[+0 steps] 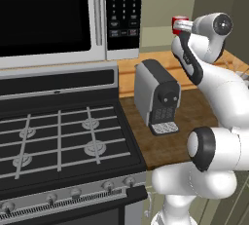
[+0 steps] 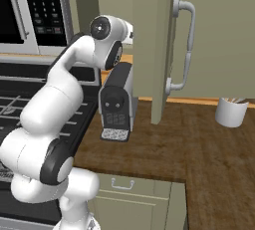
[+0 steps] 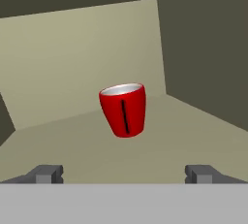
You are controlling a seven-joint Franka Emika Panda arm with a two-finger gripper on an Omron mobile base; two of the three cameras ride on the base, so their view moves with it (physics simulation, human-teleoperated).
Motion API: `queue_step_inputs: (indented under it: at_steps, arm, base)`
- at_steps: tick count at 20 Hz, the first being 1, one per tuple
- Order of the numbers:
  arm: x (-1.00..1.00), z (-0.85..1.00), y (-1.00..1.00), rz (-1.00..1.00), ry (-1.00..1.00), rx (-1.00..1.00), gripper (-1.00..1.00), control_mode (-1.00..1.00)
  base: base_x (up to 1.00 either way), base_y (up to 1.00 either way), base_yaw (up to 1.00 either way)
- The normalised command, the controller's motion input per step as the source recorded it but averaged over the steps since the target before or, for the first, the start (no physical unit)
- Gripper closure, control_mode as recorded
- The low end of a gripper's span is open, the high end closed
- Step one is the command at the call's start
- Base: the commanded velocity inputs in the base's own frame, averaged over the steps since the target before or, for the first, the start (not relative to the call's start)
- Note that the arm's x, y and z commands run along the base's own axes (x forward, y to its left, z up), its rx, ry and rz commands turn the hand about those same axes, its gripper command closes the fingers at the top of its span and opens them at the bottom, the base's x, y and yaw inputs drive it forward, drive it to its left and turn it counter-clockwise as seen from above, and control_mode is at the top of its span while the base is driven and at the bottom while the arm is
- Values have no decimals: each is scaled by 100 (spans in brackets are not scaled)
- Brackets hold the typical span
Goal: Gather all objects into one cabinet and sort the glasses and bowls to opposite sides.
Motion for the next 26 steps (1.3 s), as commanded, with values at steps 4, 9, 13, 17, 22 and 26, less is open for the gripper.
queue_step_inputs:
  at_steps: [4, 9, 13, 17, 22, 26]
  arm:
    - [31, -1, 0, 0, 0, 0, -100, -100]
    - [27, 0, 0, 0, 0, 0, -100, -100]
    - [27, -1, -1, 0, 0, 0, -100, -100]
    - [24, -2, -6, 0, 0, 0, -100, -100]
    - [15, -4, -15, 0, 0, 0, -100, -100]
    - [14, -12, -22, 0, 0, 3, -100, -100]
  base:
    - [0, 0, 0]
    - [0, 0, 0]
    - [0, 0, 0]
    - [0, 0, 0]
    - [0, 0, 0]
    - [0, 0, 0]
